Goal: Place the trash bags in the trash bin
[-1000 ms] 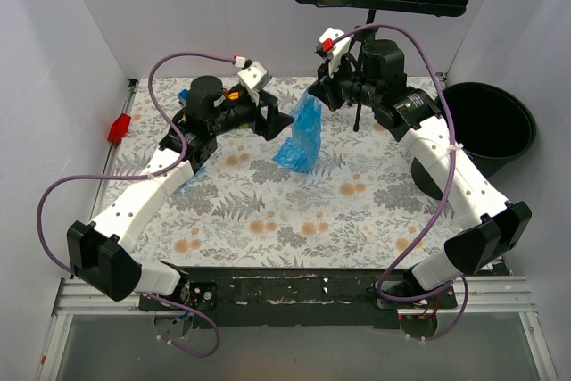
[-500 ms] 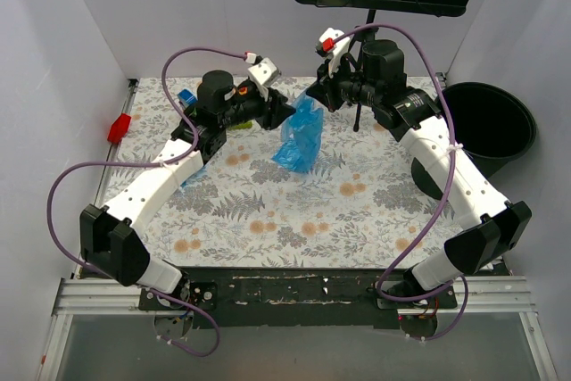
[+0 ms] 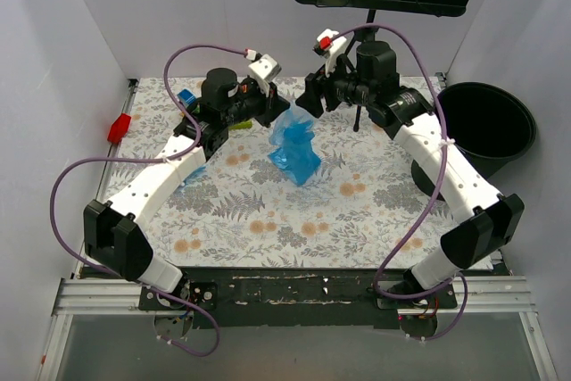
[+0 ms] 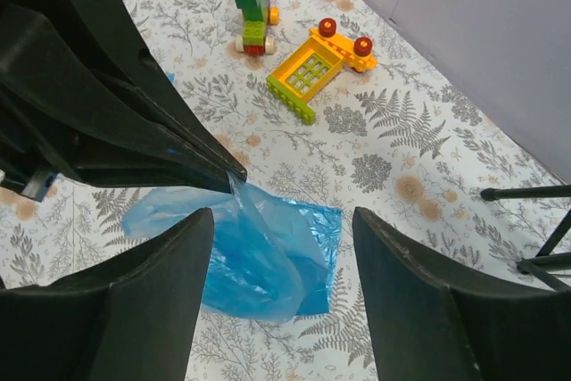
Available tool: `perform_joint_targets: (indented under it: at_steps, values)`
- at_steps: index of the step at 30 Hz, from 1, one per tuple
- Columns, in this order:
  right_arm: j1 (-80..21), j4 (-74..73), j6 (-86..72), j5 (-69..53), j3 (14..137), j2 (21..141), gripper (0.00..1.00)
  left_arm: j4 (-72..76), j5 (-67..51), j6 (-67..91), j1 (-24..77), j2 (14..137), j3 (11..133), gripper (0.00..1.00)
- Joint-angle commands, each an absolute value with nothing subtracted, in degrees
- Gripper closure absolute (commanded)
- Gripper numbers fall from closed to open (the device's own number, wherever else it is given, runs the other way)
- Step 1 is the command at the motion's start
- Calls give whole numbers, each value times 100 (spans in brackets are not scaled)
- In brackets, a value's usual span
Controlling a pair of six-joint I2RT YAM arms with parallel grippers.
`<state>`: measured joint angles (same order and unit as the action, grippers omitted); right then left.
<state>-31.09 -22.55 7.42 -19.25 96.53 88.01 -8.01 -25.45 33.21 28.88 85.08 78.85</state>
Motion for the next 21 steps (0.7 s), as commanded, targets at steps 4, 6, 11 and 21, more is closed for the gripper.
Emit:
perform_joint_targets:
  at_steps: [4, 6, 11, 21]
  values:
    - [-3199, -1969, 194, -1855, 9790, 9316, 23, -677, -2083, 4332, 2865, 8499, 8586, 100]
    - [-3217, -1916, 150, -1688, 9870, 9421, 22, -729, -2022, 4420, 2857, 8517, 8718, 100]
    - [-3252, -1837, 88, -1293, 9993, 9729, 20, -844, -2100, 4658, 2804, 8534, 9052, 100]
    - [-2901, -1986, 79, -694, 8905, 9458, 19, -712, -1486, 4167, 2690, 8332, 9054, 100]
